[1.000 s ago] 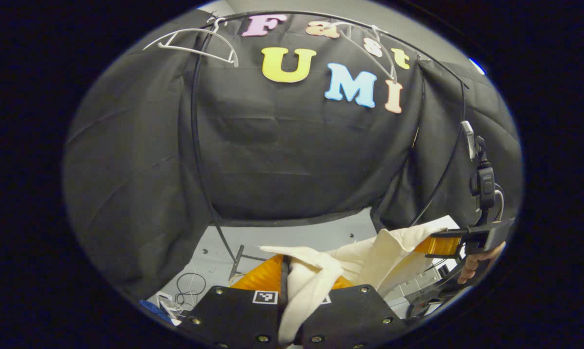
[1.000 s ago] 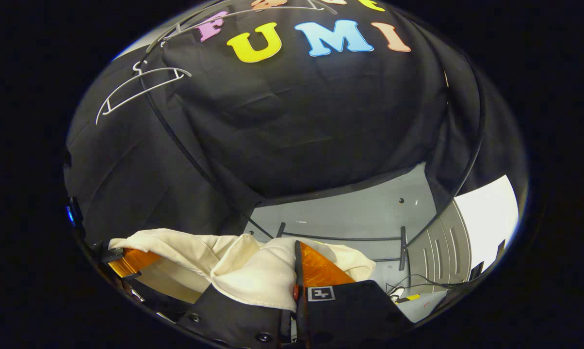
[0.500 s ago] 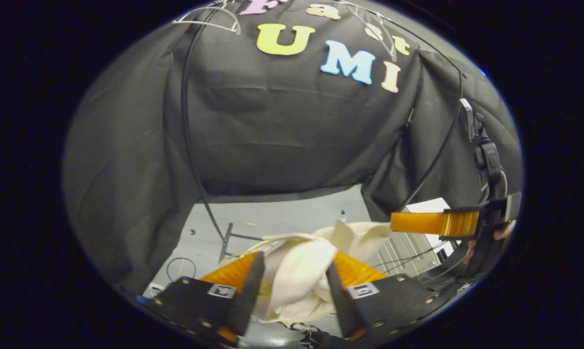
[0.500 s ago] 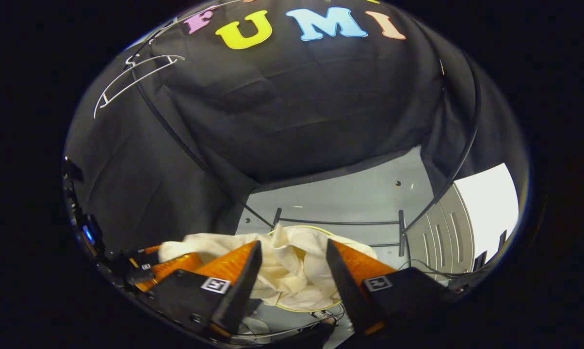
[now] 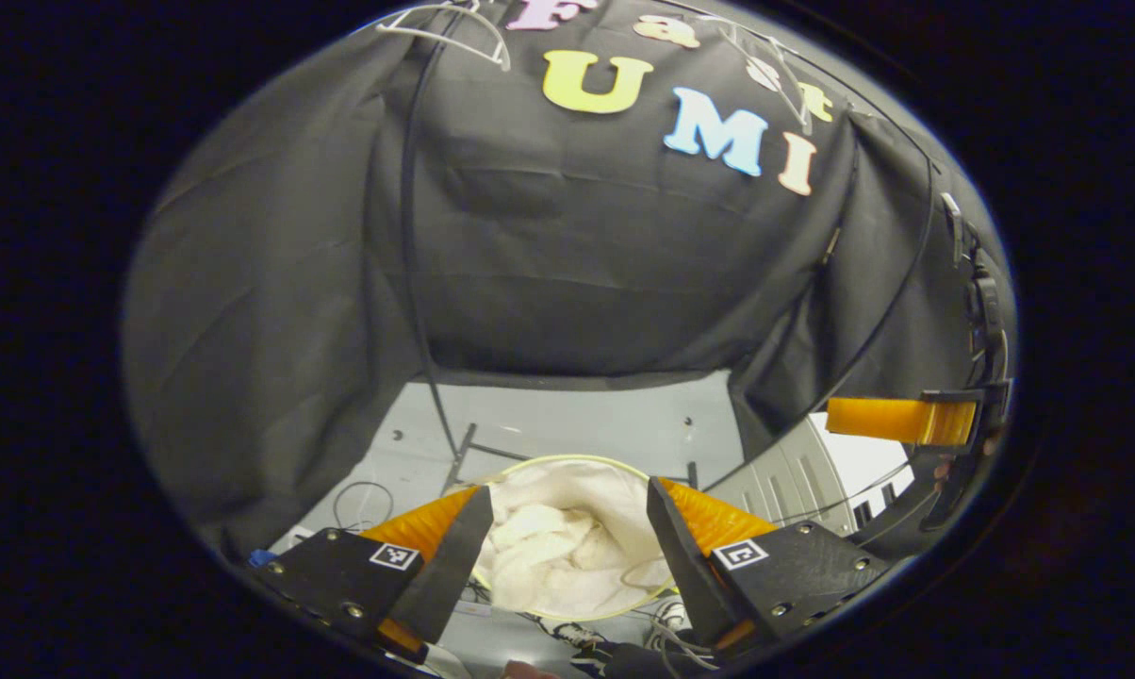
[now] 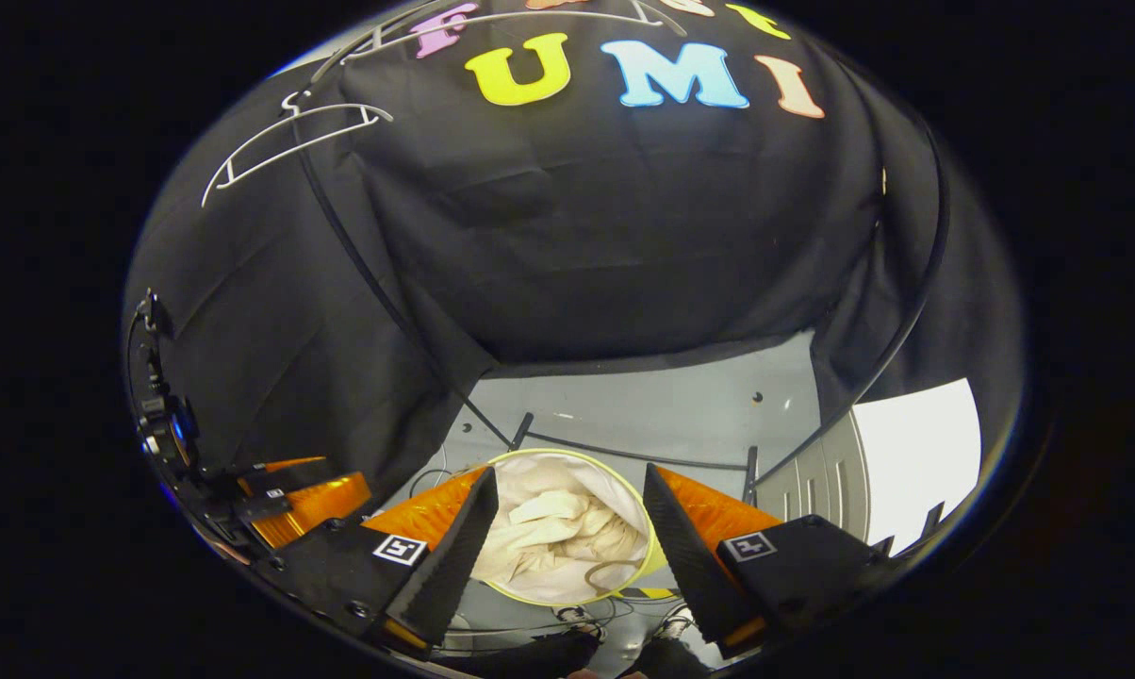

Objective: Grasp the clothes on the hanger with both hands and then place them into the laundry hamper below.

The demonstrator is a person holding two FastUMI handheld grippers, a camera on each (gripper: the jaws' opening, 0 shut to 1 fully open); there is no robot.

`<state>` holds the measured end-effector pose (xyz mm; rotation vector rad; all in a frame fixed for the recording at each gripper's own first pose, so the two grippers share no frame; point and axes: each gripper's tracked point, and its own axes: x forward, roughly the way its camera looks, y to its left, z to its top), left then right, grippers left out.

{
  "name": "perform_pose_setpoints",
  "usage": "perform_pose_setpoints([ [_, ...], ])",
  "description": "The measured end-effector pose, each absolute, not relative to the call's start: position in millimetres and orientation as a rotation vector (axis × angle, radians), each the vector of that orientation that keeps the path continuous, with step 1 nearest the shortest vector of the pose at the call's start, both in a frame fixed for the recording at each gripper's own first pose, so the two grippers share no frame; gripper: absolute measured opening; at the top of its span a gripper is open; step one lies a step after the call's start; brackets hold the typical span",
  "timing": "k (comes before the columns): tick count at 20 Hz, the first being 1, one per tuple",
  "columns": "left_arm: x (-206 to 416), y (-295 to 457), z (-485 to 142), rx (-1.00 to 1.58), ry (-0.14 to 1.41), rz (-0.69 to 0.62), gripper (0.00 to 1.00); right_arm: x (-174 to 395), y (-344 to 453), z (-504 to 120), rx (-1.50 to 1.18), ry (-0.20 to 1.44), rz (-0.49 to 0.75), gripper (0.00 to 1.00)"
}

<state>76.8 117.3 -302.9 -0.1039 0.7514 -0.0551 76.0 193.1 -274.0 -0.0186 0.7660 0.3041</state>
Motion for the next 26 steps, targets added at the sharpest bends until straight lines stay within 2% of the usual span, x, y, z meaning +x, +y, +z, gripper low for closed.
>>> perform_pose_setpoints([
  [6,77.8,104.7,-176.3,-0.073,0.546,0.068,0.96,105.2,154.0,-185.5,-0.033,0.488,0.311,0.98],
  [10,80.8,68.6,-79.4,-0.027,0.37,0.083,0.96,105.1,125.8,-132.5,-0.041,0.372,0.313,0.98],
  [11,80.7,56.3,-56.8,-0.022,0.321,0.081,0.96,104.2,114.6,-116.7,-0.046,0.341,0.305,0.92],
  [13,82.6,31.9,-6.5,-0.016,0.221,0.079,0.96,106.0,97.5,-85.3,-0.058,0.259,0.281,0.92],
  [14,79.5,21.8,20.7,-0.009,0.164,0.079,0.96,106.2,86.3,-68.3,-0.06,0.22,0.255,0.98],
  [15,71.2,11.1,40.6,0.001,0.106,0.079,0.96,108.1,75.1,-52.0,-0.057,0.177,0.239,0.98],
  [16,62.4,-0.2,61.5,0.007,0.053,0.085,0.96,105.4,70.6,-33.0,-0.054,0.122,0.239,0.92],
  [18,48.0,-11.8,87.2,0.002,-0.002,0.125,0.95,100.7,64.1,-0.2,-0.046,0.02,0.253,0.92],
  [19,41.8,-21.7,92.3,-0.007,-0.007,0.143,0.95,96.2,59.2,9.5,-0.037,-0.013,0.263,0.98],
  [20,28.8,-30.5,94.9,-0.013,-0.01,0.156,0.95,90.8,56.4,13.4,-0.025,-0.029,0.279,0.98],
  [26,-21.2,-31.8,91.2,-0.01,0.016,0.184,0.95,69.7,35.0,-2.4,-0.007,-0.007,0.264,0.98],
])
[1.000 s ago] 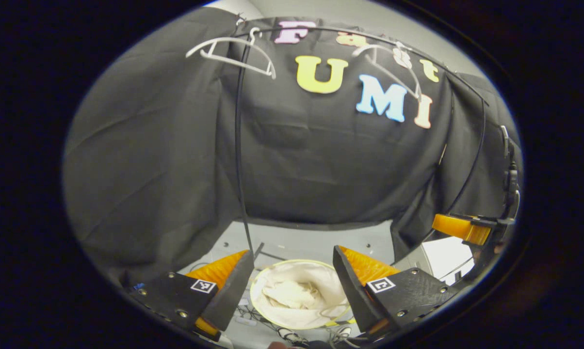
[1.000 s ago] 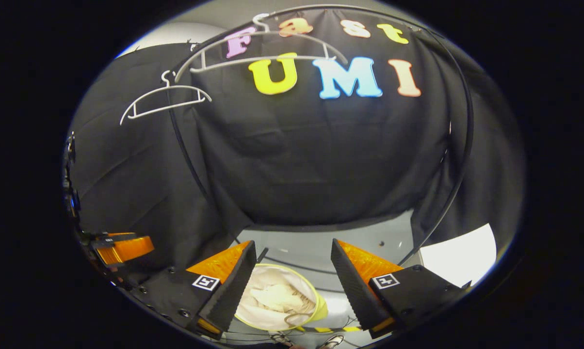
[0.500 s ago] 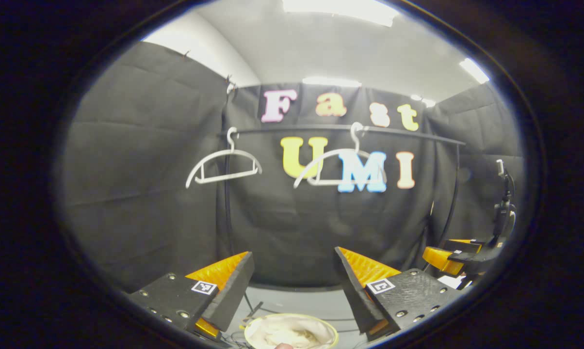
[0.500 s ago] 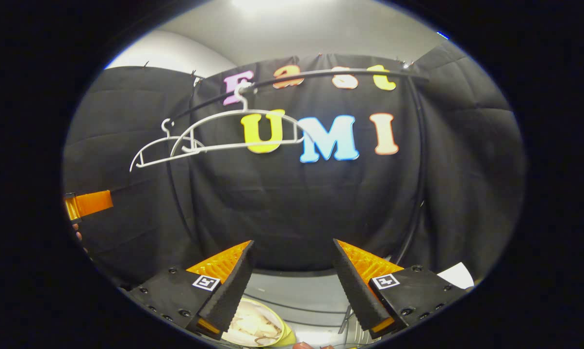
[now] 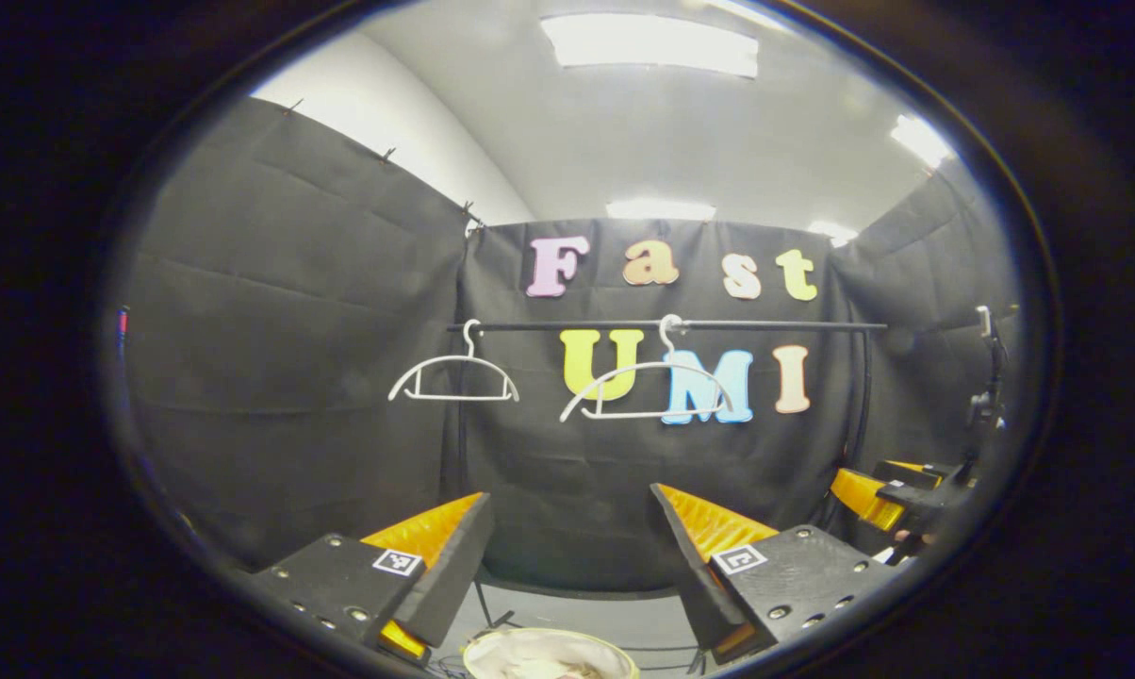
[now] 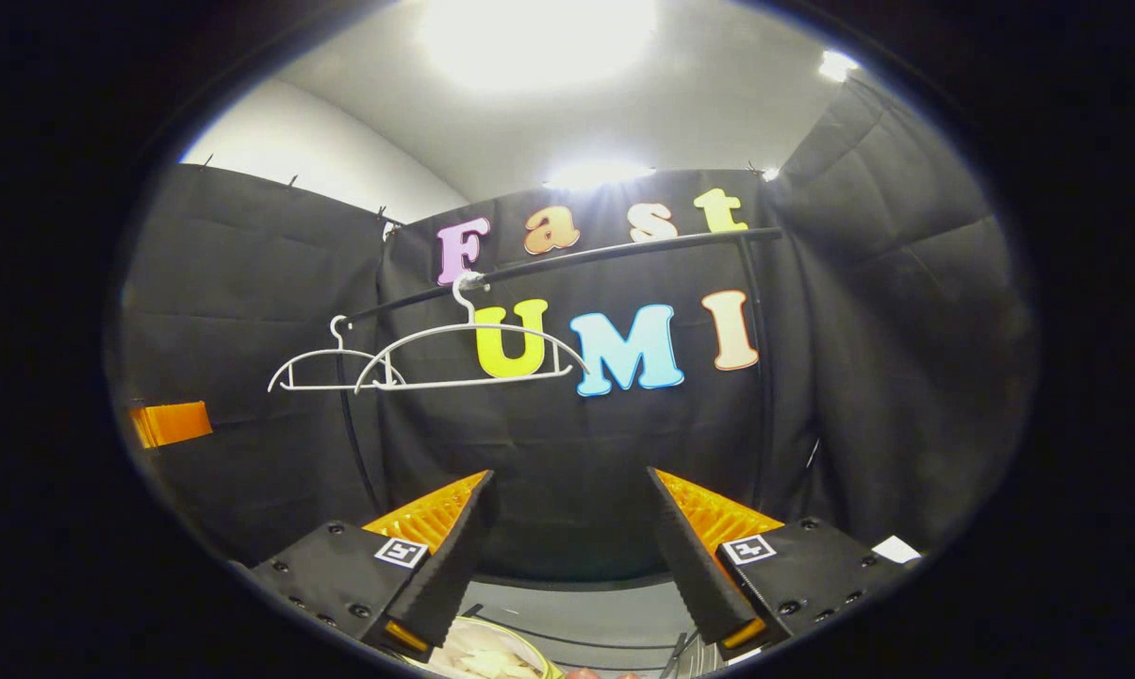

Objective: Grasp the clothes on the hanger with both hands and then place them into the laundry hamper below.

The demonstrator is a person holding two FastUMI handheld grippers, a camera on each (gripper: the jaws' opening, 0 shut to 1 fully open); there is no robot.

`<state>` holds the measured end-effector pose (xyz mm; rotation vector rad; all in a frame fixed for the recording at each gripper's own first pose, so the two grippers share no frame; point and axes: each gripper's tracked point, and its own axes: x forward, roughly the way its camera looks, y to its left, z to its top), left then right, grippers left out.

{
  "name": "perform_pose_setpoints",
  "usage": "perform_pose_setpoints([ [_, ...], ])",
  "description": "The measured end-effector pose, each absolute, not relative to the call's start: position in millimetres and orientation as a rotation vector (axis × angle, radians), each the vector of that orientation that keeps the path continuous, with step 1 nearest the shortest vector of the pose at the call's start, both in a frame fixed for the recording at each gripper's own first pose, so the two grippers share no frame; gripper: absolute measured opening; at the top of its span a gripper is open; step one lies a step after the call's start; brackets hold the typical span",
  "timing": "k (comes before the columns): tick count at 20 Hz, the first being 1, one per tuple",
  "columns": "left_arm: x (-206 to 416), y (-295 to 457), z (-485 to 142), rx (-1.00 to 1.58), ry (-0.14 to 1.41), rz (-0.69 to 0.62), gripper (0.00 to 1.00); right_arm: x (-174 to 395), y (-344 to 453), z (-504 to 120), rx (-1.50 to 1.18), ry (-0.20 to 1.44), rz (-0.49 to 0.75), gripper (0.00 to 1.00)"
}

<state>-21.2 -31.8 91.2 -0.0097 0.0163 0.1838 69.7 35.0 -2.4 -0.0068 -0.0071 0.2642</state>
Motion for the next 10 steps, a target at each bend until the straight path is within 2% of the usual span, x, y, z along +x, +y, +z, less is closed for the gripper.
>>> perform_pose_setpoints([
  [2,-32.5,-23.7,98.6,0.005,-0.032,0.195,0.95,62.3,31.8,-4.1,-0.025,-0.023,0.259,0.98],
  [10,-63.4,8.5,86.5,-0.002,0.017,0.234,0.96,58.9,61.3,-7.4,-0.061,-0.008,0.269,0.98],
])
